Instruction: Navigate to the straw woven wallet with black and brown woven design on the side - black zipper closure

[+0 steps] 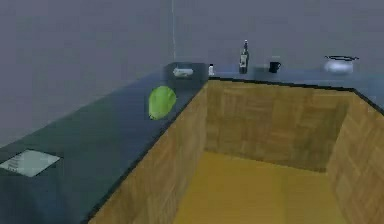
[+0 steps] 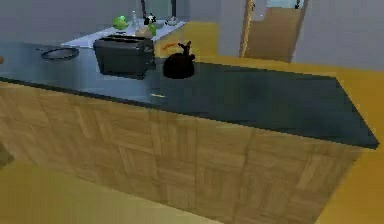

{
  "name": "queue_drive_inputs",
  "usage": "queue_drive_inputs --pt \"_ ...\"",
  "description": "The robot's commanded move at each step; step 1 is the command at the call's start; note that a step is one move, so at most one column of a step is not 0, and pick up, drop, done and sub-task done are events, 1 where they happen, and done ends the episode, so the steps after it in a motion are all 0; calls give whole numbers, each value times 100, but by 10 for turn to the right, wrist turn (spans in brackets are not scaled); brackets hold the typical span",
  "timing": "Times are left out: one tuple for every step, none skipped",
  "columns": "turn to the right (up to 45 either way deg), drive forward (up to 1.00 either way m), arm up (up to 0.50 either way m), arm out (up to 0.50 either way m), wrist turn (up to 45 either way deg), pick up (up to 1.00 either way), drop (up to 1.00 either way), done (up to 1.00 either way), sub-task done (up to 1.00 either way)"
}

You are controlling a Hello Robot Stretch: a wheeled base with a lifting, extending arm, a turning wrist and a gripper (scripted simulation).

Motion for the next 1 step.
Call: queue_drive_inputs --pt "-450 0 0 0 0 0 0 0 0"
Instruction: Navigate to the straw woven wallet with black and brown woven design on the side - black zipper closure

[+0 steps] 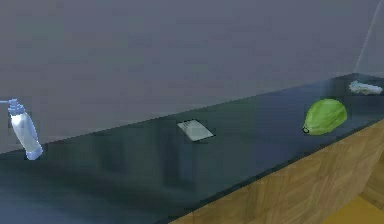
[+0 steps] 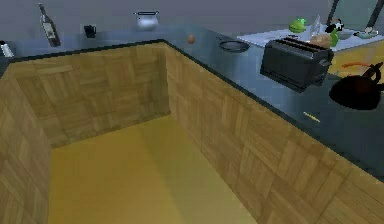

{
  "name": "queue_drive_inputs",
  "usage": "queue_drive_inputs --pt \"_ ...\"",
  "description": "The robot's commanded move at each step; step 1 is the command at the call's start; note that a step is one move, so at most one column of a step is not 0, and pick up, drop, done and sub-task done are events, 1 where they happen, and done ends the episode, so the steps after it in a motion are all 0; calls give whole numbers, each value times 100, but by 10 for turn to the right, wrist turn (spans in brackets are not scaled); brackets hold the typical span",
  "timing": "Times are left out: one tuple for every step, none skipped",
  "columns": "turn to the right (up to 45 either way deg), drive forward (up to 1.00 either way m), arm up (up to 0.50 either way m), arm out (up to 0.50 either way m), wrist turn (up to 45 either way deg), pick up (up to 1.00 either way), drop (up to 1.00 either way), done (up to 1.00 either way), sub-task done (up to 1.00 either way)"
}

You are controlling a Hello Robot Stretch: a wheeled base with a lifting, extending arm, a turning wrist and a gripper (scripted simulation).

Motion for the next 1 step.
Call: queue_drive_inputs --pt "0 0 0 0 0 0 0 100 0"
